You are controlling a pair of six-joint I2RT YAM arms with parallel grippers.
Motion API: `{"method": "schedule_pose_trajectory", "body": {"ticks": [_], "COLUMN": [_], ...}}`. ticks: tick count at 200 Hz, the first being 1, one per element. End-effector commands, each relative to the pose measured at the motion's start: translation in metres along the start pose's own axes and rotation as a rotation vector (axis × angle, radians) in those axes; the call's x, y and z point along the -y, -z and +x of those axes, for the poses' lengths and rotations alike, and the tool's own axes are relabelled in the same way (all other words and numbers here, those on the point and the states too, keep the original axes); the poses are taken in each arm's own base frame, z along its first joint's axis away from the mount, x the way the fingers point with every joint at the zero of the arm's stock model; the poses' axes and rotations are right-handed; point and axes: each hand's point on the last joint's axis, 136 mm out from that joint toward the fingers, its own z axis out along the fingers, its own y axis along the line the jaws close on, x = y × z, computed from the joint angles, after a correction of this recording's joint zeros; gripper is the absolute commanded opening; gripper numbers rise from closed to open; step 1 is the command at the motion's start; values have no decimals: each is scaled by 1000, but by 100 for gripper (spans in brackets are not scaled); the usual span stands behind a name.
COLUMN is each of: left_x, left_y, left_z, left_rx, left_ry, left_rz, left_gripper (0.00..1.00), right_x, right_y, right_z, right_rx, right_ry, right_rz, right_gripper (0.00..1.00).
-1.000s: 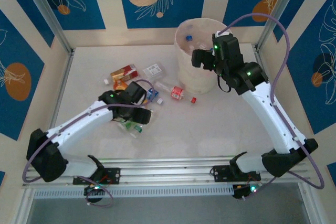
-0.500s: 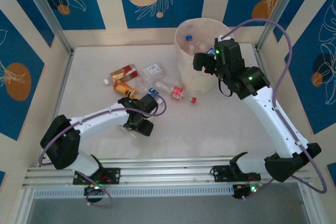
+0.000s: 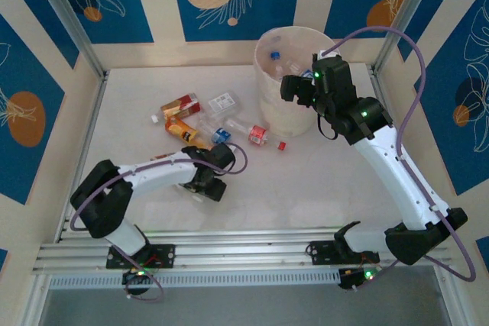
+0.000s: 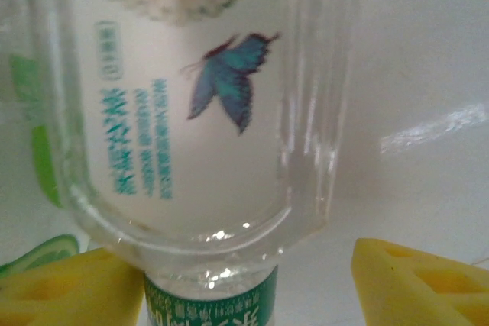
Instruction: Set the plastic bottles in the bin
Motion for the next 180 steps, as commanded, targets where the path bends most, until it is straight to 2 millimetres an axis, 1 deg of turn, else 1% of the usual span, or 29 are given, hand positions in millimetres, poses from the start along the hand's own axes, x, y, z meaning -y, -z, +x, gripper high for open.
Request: {"method": "schedule_pose_trajectory", "body": {"ticks": [1, 36, 52, 67, 85, 126, 156, 180], "left_x": [10, 13, 13, 15, 17, 23, 28, 28], "left_y": [-6, -16, -19, -18, -13, 11, 43, 74], "left_z": [-3, -2, 0, -2, -7, -25, -45, -63], "left_rx": [11, -8, -17, -8, 11, 107, 242, 383], "left_ry": [-31, -42, -45, -46, -45, -39, -15, 5], "left_rz": [0, -33, -45, -45, -38, -7, 49, 87], "left_gripper": [69, 62, 56, 49, 42, 36, 33, 32], "right_x": [2, 0, 0, 0, 0, -2, -6, -20], "right_y": [7, 7, 7, 7, 5, -3, -3, 0], "right_z": [-7, -7, -7, -8, -4, 17, 27, 34], "right_rx": [36, 36, 36, 39, 29, -32, -71, -102], "right_ry": [-26, -29, -28, -27, -28, -36, -46, -70], "right_rz": [-1, -10, -10, -10, -8, -33, -67, -154], "right_gripper": [99, 99, 99, 99, 99, 99, 99, 99]}}
